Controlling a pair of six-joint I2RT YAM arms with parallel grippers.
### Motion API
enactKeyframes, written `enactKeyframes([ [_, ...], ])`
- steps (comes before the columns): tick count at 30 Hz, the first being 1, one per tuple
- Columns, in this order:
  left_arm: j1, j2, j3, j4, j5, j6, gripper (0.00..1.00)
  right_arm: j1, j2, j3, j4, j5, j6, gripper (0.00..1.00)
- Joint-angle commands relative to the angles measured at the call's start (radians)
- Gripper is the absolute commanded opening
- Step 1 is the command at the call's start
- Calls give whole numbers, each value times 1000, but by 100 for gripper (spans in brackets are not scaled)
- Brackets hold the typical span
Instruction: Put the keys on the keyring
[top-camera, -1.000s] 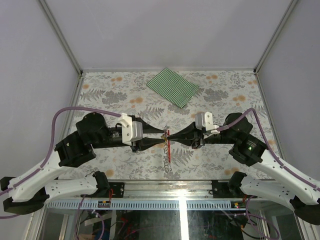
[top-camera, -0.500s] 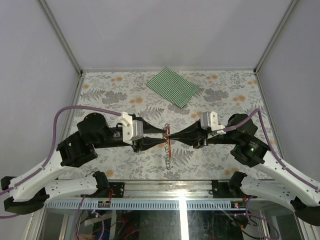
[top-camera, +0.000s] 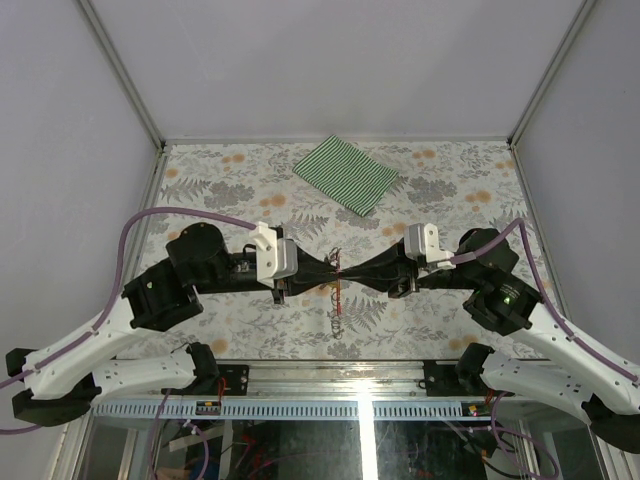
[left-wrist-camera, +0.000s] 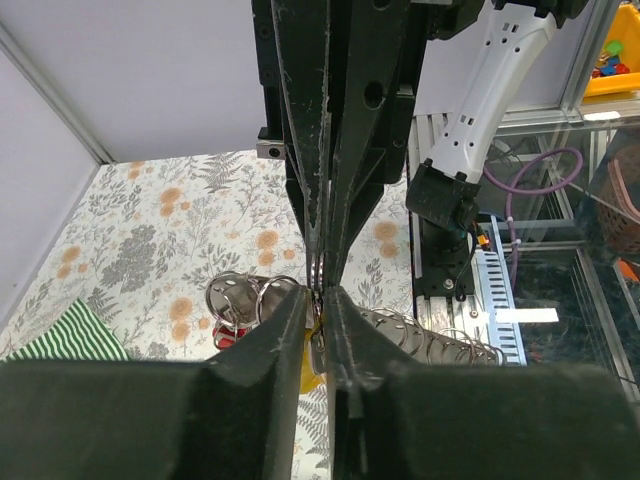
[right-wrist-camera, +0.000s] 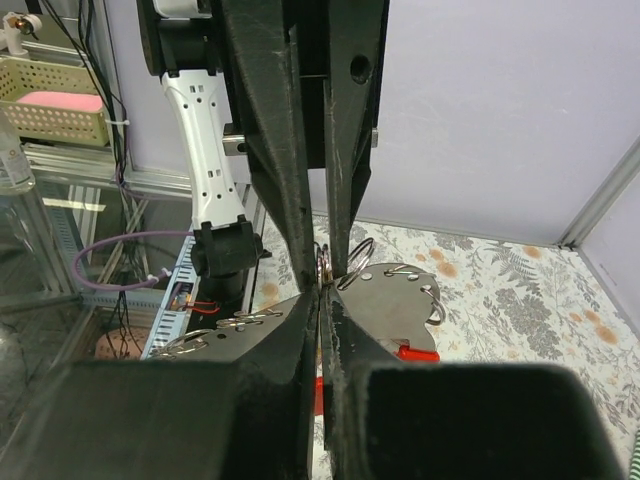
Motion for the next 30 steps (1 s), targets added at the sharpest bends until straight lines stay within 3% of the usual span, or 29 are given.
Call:
enactKeyframes([
  [1,-4,7,19,41,17,1,8,2,-18,38,101,-13,4,0],
  [3,-4,5,21,32,12,3,1,1,-21,39,91,-12,-2,0],
  [7,-4,8,38,-7,9,18,0,2,-36,40,69,-2,-21,2],
  [11,-5,37,99,-112,15,63,0,2,-54,61,-8,8,-67,22],
  [14,-4,67,157,-207,21,113,0,2,-56,88,-84,19,-113,28],
  [21,-5,152,284,-402,4,209,0,2,-25,158,-253,9,-204,30],
  [30,-5,244,413,-543,-1,286,0,1,15,162,-263,-2,-209,31],
])
